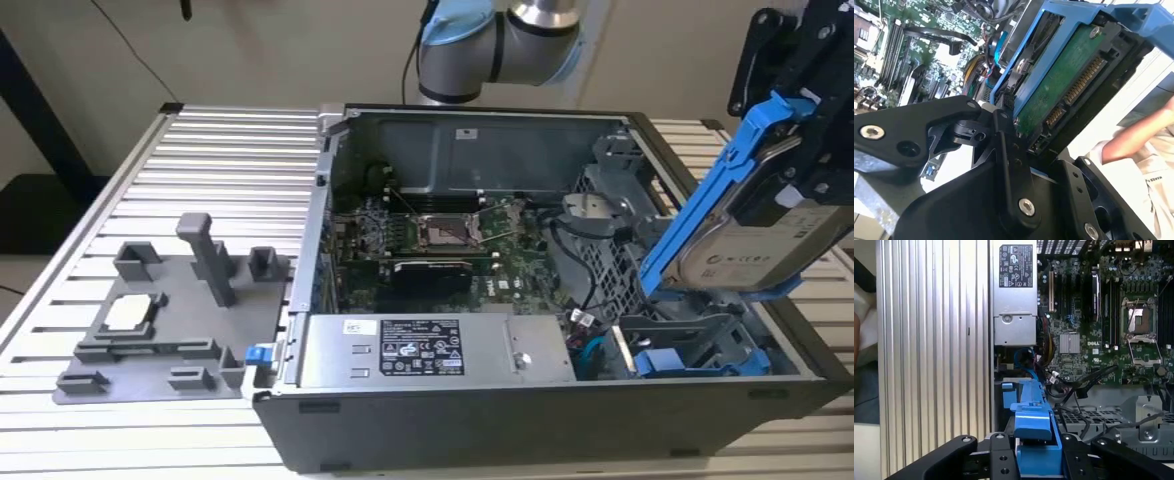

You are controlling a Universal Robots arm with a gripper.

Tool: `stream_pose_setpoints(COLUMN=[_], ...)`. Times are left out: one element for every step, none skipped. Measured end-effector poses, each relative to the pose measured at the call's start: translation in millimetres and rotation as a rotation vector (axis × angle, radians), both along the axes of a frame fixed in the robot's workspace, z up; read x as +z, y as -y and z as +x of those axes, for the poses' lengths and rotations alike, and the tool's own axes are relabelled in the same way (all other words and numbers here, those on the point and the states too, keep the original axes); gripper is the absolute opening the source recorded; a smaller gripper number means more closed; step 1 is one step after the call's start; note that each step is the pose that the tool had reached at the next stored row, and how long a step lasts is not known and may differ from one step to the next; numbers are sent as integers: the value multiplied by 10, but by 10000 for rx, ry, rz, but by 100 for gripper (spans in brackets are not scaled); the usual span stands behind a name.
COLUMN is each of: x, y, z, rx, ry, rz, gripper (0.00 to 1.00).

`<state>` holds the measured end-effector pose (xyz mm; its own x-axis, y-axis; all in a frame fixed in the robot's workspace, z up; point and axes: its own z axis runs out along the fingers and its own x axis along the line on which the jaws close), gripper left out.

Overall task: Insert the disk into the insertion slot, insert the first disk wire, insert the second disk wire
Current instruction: 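Insert the disk into the insertion slot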

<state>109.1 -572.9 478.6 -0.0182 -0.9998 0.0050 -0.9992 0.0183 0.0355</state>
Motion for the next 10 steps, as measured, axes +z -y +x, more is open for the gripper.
stream_pose_setpoints(x=[-9, -17, -27, -35, -44, -54, -63, -75, -84, -94], y=[0, 0, 0, 0, 0, 0, 0, 0, 0, 0], z=[1, 2, 2, 3, 3, 4, 5, 5, 6, 6], rx=[0, 0, 0, 0, 0, 0, 1, 0, 0, 0], ry=[0, 0, 0, 0, 0, 0, 0, 0, 0, 0], rz=[0, 0, 1, 0, 0, -1, -1, 0, 0, 0], gripper=[33, 33, 33, 33, 33, 33, 33, 33, 33, 33])
